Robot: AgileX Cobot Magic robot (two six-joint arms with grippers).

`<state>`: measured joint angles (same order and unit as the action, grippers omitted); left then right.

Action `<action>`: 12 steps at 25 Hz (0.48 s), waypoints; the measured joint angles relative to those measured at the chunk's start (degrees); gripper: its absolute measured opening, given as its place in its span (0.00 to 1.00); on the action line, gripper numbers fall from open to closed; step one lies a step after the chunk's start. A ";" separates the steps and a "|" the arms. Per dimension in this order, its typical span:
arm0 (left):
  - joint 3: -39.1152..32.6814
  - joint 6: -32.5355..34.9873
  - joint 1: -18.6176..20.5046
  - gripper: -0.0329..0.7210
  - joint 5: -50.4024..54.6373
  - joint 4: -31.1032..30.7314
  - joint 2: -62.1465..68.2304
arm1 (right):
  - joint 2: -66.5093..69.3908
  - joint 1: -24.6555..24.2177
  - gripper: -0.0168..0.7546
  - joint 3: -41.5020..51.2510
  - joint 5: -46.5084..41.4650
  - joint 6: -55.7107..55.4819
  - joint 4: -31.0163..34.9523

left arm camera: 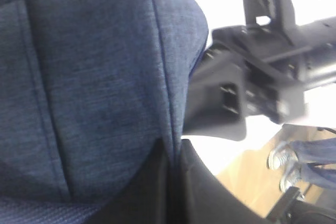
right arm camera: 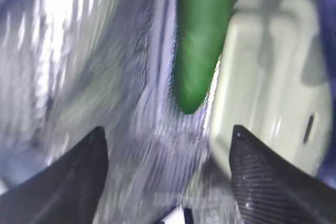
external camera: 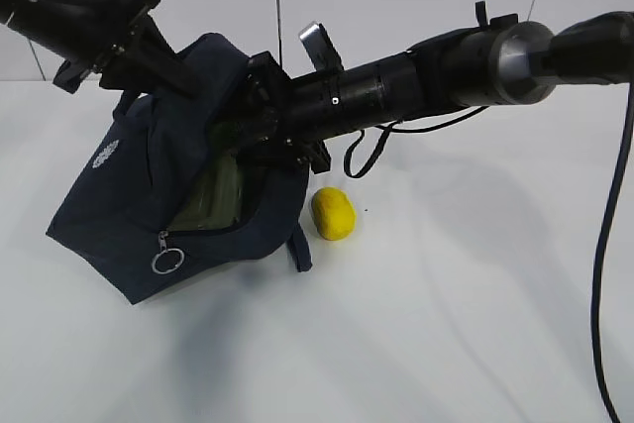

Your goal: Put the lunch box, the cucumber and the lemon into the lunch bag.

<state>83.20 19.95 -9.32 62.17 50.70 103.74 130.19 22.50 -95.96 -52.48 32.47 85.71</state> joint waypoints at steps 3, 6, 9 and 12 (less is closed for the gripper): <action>0.00 0.00 0.00 0.04 0.10 -0.14 0.00 | 0.00 0.00 0.72 0.00 -1.89 0.72 0.09; 0.00 0.00 0.44 0.04 -0.23 -1.31 0.00 | 0.00 0.00 0.72 0.00 -3.97 1.87 0.09; 0.00 0.00 2.06 0.04 -0.37 -1.85 0.00 | 0.00 0.00 0.72 0.00 -5.54 2.22 0.09; 0.00 0.00 4.86 0.04 -0.15 -2.63 0.00 | 0.00 -0.11 0.71 0.00 -6.82 2.48 0.09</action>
<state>83.20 19.95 -4.46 62.02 48.06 103.74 130.19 22.40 -95.96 -59.30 34.94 85.80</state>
